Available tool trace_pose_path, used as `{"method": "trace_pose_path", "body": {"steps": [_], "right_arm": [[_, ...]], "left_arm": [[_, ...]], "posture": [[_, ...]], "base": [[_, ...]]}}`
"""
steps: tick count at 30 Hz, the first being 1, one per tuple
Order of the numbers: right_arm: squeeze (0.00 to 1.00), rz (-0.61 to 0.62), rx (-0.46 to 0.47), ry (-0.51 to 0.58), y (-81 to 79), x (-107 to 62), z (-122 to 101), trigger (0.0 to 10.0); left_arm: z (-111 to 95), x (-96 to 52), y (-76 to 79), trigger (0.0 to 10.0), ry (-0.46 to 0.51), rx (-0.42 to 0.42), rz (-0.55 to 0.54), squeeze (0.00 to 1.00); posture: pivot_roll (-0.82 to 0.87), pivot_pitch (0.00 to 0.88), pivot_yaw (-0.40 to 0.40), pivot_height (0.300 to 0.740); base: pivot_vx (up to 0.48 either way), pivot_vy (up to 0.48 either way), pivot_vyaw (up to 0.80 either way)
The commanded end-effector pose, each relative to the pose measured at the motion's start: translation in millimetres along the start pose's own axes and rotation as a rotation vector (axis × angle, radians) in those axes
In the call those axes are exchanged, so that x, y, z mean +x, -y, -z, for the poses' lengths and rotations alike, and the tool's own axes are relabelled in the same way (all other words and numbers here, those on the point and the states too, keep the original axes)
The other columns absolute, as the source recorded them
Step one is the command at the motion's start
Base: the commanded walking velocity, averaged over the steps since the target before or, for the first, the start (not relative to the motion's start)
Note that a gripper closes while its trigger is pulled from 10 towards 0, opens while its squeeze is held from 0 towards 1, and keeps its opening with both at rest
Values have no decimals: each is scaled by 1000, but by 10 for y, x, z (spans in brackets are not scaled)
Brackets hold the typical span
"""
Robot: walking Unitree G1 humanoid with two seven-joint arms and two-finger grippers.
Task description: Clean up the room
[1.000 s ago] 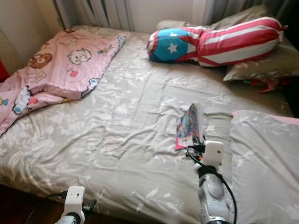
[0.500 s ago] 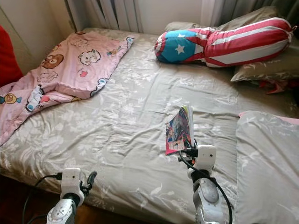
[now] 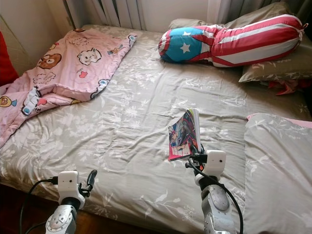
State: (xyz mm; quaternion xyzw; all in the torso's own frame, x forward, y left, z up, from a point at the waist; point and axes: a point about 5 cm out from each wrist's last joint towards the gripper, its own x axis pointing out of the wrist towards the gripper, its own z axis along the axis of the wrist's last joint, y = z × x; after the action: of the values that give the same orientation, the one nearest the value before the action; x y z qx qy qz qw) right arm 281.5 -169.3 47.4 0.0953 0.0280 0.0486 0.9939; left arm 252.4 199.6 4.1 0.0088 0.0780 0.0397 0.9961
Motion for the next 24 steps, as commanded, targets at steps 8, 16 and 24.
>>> {"method": "trace_pose_path", "body": {"steps": [8,16,24], "right_arm": [[0,22,-10,10,10,9,-53,10000],[0,30,0,23,3,7,-53,10000],[0,18,-16,-7,-32,14,-24,10000]], "left_arm": [[-60,17,48,10000,22,-27,5,0],[-92,24,84,10000,35,-27,23,0],[-100,14,95,10000,36,-26,29,0]], "posture": [[-64,179,4,726],[-56,190,4,726],[-56,193,5,697]], "base": [[0,0,0],[0,0,0],[0,0,0]]}}
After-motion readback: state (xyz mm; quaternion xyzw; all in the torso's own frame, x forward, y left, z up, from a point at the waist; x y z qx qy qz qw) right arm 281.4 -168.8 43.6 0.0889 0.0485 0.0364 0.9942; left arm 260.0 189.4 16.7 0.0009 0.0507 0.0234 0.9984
